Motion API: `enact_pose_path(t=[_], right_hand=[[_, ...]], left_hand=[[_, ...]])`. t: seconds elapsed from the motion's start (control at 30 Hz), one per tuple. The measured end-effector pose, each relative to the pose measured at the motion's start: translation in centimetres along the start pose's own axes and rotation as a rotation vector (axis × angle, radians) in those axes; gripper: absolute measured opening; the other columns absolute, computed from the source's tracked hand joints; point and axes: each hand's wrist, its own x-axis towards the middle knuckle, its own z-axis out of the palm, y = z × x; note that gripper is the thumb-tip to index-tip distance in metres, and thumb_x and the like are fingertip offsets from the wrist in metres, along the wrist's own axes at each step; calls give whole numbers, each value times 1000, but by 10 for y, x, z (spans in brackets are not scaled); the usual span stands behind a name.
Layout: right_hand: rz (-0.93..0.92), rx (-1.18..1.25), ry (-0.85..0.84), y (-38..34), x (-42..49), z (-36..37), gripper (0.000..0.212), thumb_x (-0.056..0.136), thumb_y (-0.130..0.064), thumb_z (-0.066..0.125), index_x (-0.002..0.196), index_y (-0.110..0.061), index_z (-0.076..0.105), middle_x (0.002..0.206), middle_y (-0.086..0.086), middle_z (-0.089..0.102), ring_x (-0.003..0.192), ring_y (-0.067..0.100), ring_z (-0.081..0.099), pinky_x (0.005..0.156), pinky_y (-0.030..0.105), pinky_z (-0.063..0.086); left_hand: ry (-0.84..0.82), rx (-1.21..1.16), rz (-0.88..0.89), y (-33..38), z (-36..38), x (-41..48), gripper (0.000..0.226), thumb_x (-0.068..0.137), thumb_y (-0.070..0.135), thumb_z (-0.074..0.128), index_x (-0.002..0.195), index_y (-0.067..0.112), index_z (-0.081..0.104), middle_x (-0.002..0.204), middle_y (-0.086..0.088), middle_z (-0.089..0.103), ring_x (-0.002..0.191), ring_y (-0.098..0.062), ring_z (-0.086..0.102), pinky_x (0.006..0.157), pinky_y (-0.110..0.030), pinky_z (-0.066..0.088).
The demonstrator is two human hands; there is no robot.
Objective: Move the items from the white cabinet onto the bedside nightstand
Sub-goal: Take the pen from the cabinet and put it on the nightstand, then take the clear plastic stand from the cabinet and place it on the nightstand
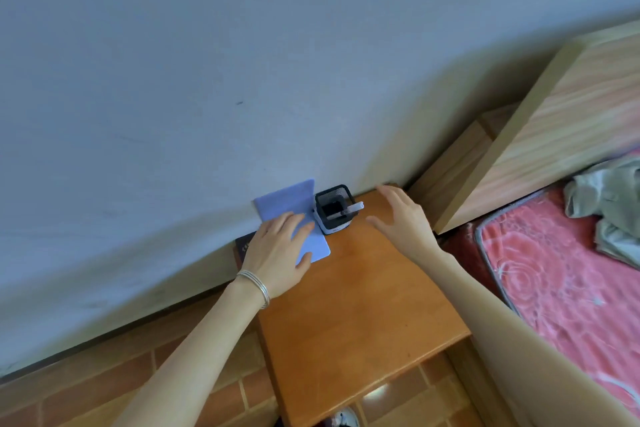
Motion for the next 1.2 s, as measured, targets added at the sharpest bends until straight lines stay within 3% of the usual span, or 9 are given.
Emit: enact_pose_path(t=[0.17, 0.33, 0.5, 0.83, 1.03, 1.2], right_hand=[[-168, -277, 131, -22, -57, -89, 64, 79, -28, 71, 135, -10, 47, 135, 7, 52, 128, 25, 44, 107, 49, 33], [-118, -400, 158, -37, -139, -153, 76, 70, -29, 80, 136, -10, 46, 137, 9, 50, 130, 26, 42, 104, 50, 35], [0, -497, 198, -47, -218, -174, 78, 68, -34, 80, 135, -12, 47, 137, 9, 50, 130, 25, 42, 105, 49, 33], [594, -530, 393, -70, -392, -163, 72, 73, -36, 76, 135, -16, 48, 136, 6, 52, 127, 22, 46, 104, 49, 36], [998, -541, 522, -107, -524, -143, 71, 72, -35, 75, 134, -15, 46, 133, 7, 54, 124, 21, 50, 102, 48, 38], [1359, -499, 532, -166, -629, -101, 72, 73, -36, 74, 136, -15, 46, 133, 7, 54, 122, 21, 51, 101, 47, 40]], left_hand=[[35, -54, 122, 47, -94, 32, 51, 82, 39, 40, 116, 10, 63, 116, -8, 61, 110, -26, 56, 89, -40, 47], [37, -82, 265, 107, -160, 21, 51, 84, 40, 43, 126, 14, 59, 125, -7, 58, 120, -26, 48, 100, -44, 39], [-52, -42, 470, 156, -193, 20, 55, 84, 44, 39, 129, 18, 56, 132, -8, 55, 124, -27, 48, 100, -47, 41], [-175, -70, 1148, 282, -190, 11, 57, 83, 47, 36, 129, 19, 56, 130, -9, 56, 123, -27, 50, 101, -47, 40], [-248, -152, 1579, 387, -186, -71, 56, 82, 46, 40, 127, 20, 59, 128, -8, 58, 120, -27, 52, 102, -44, 34], [-316, -230, 1913, 454, -189, -174, 54, 78, 45, 43, 122, 20, 63, 123, -7, 62, 115, -27, 57, 95, -46, 45]])
